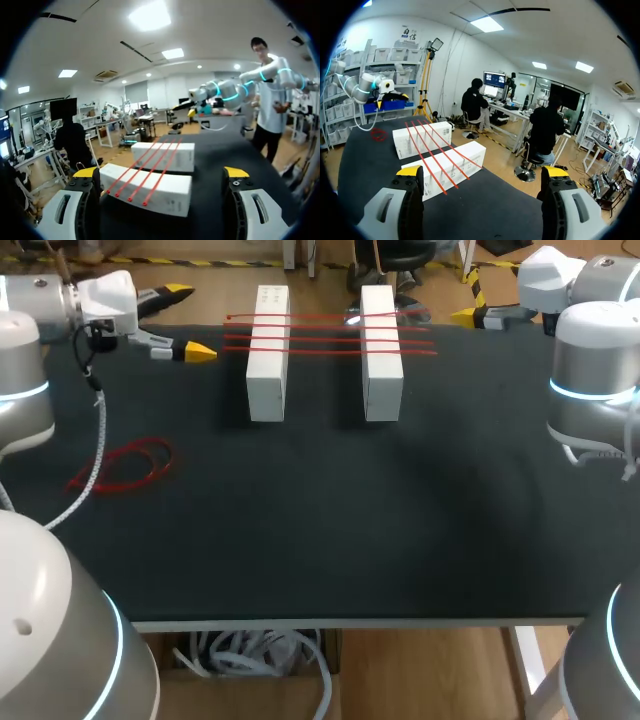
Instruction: Grab the tape and strap the tape.
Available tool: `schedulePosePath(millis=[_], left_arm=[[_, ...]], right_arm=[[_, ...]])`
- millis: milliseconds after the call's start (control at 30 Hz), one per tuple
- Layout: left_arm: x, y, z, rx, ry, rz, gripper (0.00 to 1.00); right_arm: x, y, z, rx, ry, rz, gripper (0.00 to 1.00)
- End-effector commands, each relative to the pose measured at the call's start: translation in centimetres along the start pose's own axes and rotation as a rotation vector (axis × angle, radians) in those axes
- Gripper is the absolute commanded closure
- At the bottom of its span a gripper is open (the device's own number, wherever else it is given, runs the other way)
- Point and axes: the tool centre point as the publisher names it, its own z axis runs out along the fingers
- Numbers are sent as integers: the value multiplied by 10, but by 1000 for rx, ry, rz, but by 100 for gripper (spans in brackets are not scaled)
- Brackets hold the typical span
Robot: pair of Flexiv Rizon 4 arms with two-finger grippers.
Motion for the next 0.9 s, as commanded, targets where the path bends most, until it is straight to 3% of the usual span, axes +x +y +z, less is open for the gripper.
schedulePosePath(millis=[33,100,167,200,300,333,633,667,900], left_arm=[[-6,12,0,32,78,11,20],[-6,16,1,36,89,13,40],[-8,19,2,38,95,9,38],[-8,20,3,39,98,10,51],[-11,25,5,39,110,4,43],[-11,28,6,41,115,5,50],[-17,40,11,35,152,7,55],[-17,41,12,35,153,8,59],[-19,51,15,35,160,6,65]], right_arm=[[-1,0,-1,1,2,0,0],[-1,0,-1,1,2,0,0],[-1,0,-1,1,2,0,0],[-1,0,-1,1,2,0,0],[-1,0,-1,1,2,0,0],[-1,0,-1,1,2,0,0],[-1,0,-1,1,2,0,0],[-1,0,-1,1,2,0,0],[-1,0,-1,1,2,0,0]])
